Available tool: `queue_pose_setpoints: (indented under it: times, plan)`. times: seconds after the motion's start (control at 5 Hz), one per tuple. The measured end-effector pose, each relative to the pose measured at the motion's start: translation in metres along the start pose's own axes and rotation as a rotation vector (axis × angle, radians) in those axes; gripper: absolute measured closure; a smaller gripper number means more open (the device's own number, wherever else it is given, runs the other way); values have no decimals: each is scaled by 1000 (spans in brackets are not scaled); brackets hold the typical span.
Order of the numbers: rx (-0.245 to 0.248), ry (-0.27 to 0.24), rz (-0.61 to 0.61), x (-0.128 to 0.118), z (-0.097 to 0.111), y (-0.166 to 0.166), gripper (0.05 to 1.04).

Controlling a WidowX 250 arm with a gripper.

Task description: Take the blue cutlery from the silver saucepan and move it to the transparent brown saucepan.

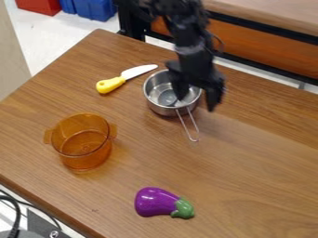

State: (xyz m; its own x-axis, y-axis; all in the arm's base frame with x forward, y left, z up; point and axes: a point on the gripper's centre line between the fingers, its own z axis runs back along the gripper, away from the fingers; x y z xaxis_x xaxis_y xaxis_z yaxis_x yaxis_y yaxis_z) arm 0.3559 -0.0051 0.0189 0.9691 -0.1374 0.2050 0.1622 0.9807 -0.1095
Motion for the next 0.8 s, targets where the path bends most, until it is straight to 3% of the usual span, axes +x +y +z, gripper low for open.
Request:
queue_pose_setpoints:
  times: [0.2,0.4,0.8]
  plan:
    - [16,-52,-92,15,13,22,89]
    - [2,-92,-188,33,34,38,89]
    - [64,-55,-227,35,18,44,89]
